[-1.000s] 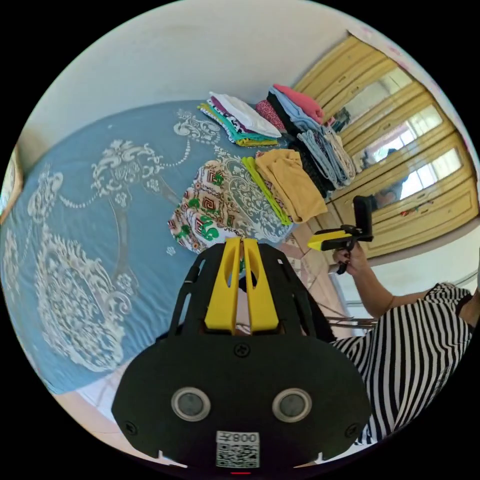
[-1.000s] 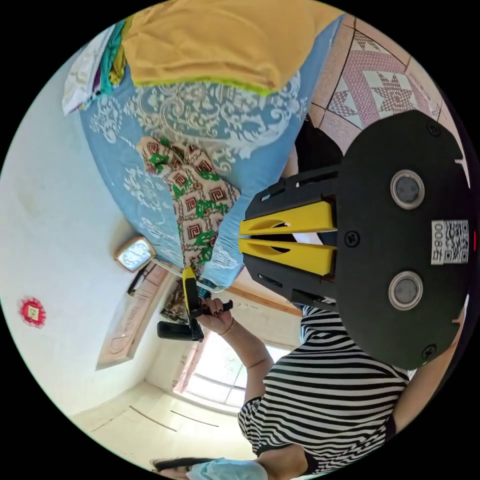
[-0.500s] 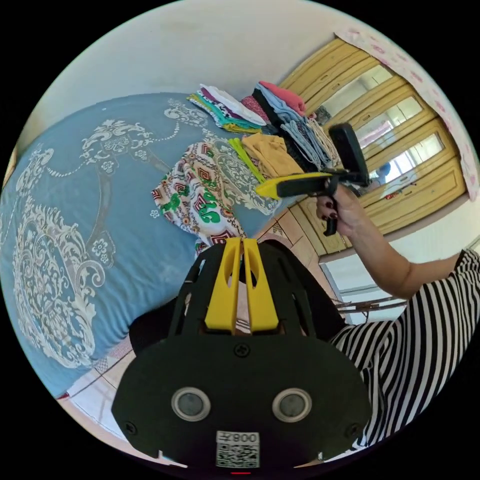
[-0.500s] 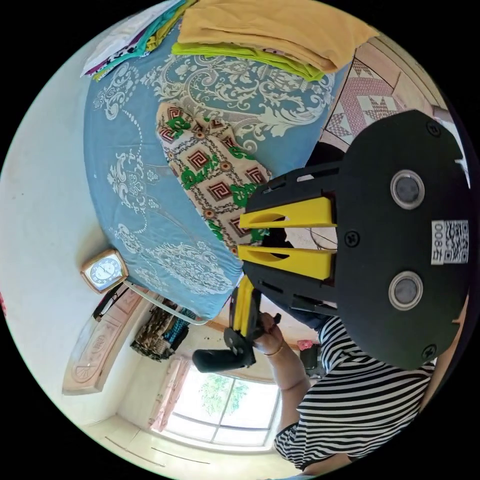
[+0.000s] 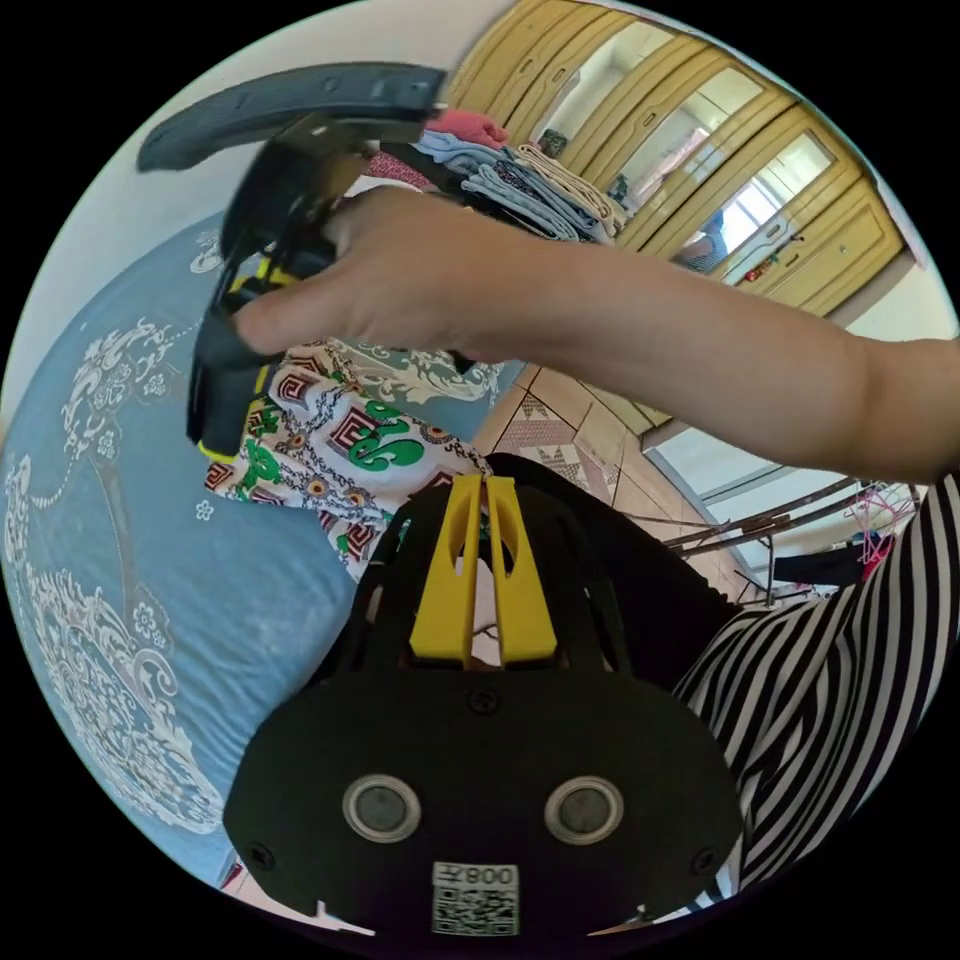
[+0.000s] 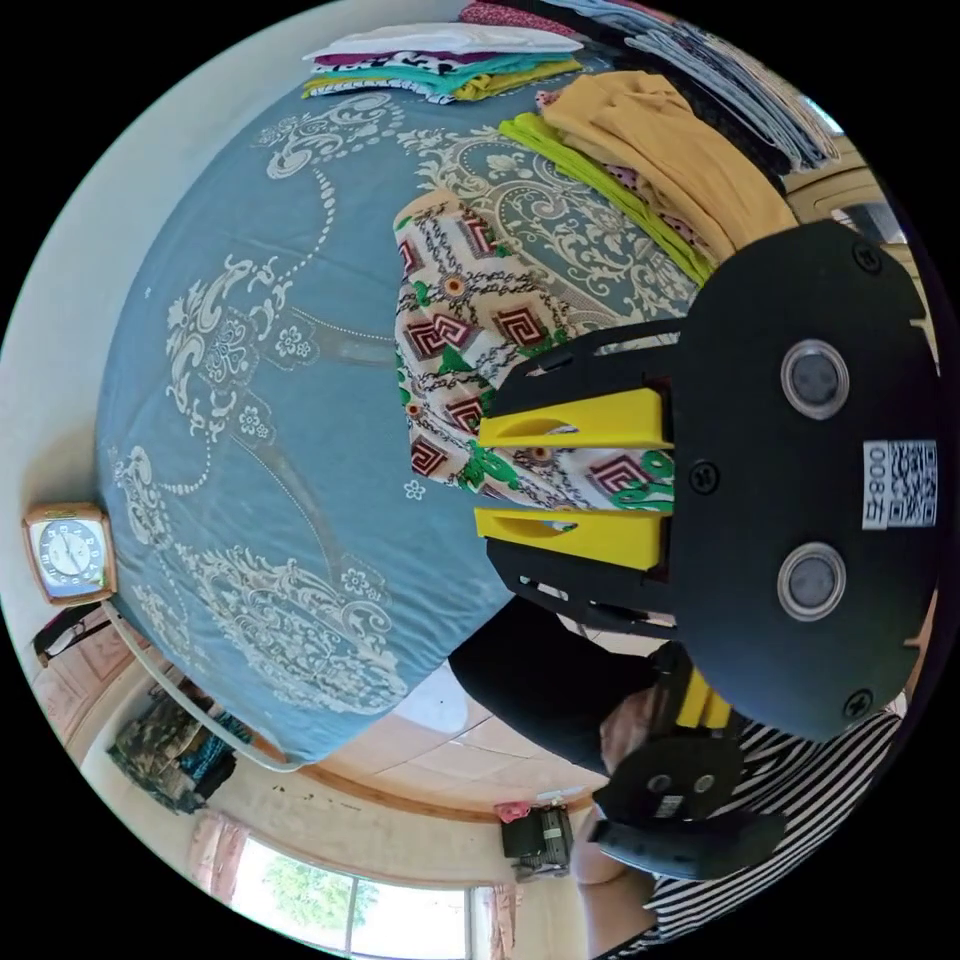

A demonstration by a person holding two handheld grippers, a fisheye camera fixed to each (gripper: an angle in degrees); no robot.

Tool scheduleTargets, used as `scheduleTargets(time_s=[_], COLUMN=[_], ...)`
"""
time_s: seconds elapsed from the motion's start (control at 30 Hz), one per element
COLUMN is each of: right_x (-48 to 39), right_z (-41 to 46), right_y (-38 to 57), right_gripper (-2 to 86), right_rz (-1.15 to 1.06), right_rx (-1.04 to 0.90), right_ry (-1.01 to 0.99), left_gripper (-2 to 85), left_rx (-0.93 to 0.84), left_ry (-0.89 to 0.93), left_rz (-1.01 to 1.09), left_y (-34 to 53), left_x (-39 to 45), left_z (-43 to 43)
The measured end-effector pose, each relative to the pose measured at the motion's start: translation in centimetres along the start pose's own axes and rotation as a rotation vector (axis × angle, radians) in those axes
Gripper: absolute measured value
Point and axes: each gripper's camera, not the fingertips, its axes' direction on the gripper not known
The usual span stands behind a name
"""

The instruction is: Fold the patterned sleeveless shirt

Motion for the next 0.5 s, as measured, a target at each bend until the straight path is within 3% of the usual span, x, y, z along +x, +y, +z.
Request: scheduleTargets(time_s=[0.2,0.33,0.5], right_x=[-3.7,-6.0,-7.1], right_z=[7.3,7.8,2.6], right_y=[-7.7,-9.4,-10.2], right_gripper=[7.8,3.4,1.2], right_rz=[0.009,-0.029,0.023], right_rx=[-0.159,-0.144,0.033], right_ry=[0.092,0.14,-0.069], left_gripper=[0.7,0.7,0.7], left_rx=[-0.012,-0.005,0.06], left_ry=[0.021,0.023,-0.053], left_rz=[-0.047,-0.082,-0.131], left_y=[1.2,2.5,5.6], left_x=[4.1,7.0,10.9], left_z=[-2.9,-5.8,-12.1])
